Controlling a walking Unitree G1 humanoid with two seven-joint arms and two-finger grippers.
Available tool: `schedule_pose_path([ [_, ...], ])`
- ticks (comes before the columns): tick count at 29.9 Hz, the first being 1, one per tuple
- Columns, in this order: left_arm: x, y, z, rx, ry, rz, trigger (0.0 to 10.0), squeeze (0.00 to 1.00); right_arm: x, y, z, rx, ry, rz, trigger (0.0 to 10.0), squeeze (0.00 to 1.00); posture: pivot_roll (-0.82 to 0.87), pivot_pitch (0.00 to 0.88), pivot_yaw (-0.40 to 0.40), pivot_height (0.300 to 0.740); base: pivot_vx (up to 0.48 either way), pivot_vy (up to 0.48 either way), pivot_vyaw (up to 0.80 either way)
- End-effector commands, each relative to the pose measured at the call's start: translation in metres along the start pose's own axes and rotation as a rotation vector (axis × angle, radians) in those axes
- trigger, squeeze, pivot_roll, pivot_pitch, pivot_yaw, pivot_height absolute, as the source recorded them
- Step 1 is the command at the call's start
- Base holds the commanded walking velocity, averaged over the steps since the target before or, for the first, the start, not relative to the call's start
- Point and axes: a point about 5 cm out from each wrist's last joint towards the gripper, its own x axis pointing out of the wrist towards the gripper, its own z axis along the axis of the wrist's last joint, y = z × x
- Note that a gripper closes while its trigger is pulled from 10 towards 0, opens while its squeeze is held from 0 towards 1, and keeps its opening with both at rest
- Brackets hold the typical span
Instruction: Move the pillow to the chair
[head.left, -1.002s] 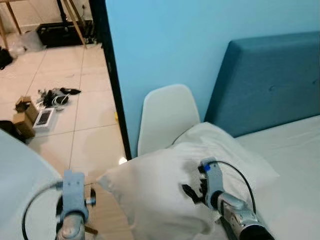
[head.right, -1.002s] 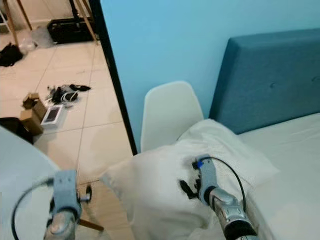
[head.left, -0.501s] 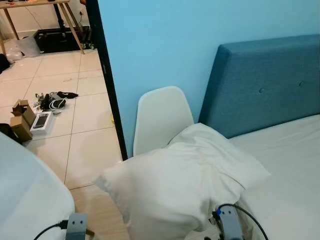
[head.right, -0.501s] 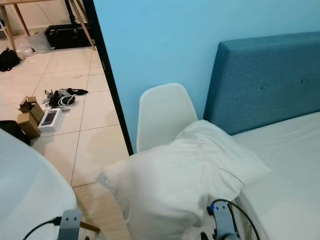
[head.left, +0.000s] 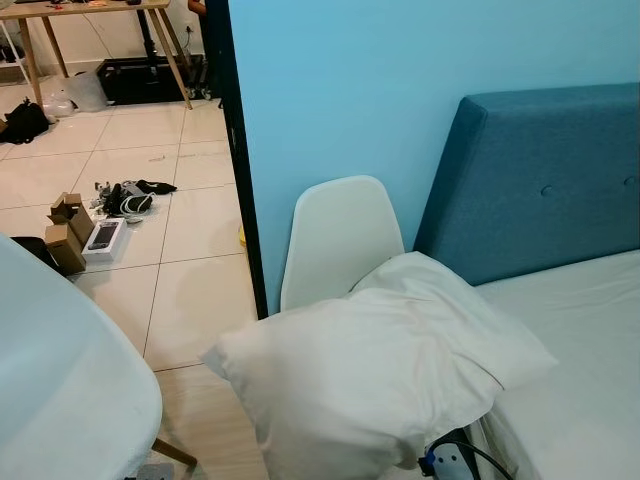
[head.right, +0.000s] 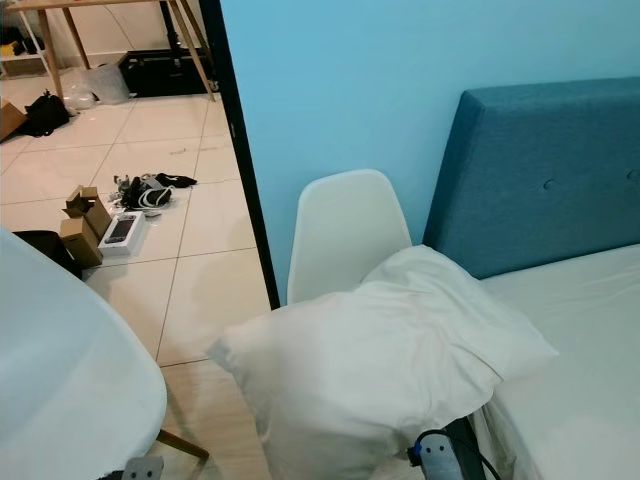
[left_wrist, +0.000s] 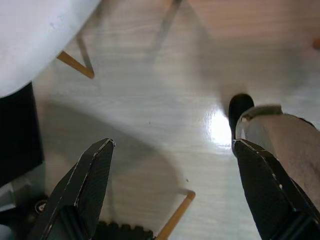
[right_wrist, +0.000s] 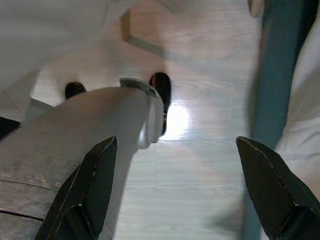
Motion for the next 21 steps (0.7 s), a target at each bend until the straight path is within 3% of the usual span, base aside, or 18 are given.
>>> schedule_pose_path([
  [1,0.000,0.009,-0.008,-0.025,0.038,0.015,10.0,0.00,-0.001,-0.001,-0.005,-0.003,0.019,-0.008,10.0,0.00,-0.16,0.090,0.003,0.740,0.000,0.000,-0.77],
  [7,-0.001,0.012,-0.014,-0.131,0.056,0.007,10.0,0.00,-0.002,-0.008,-0.005,0.023,0.021,-0.047,10.0,0.00,-0.17,0.091,-0.004,0.740,0.000,0.000,-0.77],
  [11,-0.001,0.013,-0.014,-0.138,0.054,0.007,10.0,0.00,-0.002,-0.011,-0.003,0.034,0.012,-0.066,10.0,0.00,-0.17,0.092,0.001,0.740,0.000,0.000,-0.77],
  [12,0.000,0.016,-0.012,-0.150,0.047,0.015,10.0,0.00,-0.002,-0.016,0.016,0.089,-0.062,-0.079,10.0,0.00,-0.17,0.094,0.003,0.740,0.000,0.000,-0.77],
  [16,0.001,0.018,-0.010,-0.157,0.042,0.018,10.0,0.00,-0.003,-0.018,0.028,0.116,-0.106,-0.082,10.0,0.00,-0.17,0.094,0.003,0.740,0.000,0.000,-0.77],
  [17,0.001,0.019,-0.006,-0.162,0.023,0.017,10.0,0.00,-0.004,-0.022,0.042,0.149,-0.162,-0.083,10.0,0.00,-0.17,0.094,0.003,0.740,0.000,0.000,-0.77],
  [19,0.004,0.021,0.015,-0.151,-0.066,0.024,10.0,0.00,-0.010,-0.031,0.076,0.249,-0.312,-0.069,10.0,0.00,-0.17,0.097,0.012,0.740,0.000,0.000,-0.77],
  [20,0.005,0.022,0.034,-0.106,-0.153,0.035,10.0,0.00,-0.014,-0.036,0.094,0.291,-0.393,-0.052,10.0,0.00,-0.18,0.096,0.019,0.740,0.000,0.000,-0.77],
  [21,0.005,0.022,0.034,-0.106,-0.153,0.035,10.0,0.00,-0.014,-0.036,0.094,0.291,-0.393,-0.052,10.0,0.00,-0.18,0.096,0.019,0.740,0.000,0.000,-0.77],
])
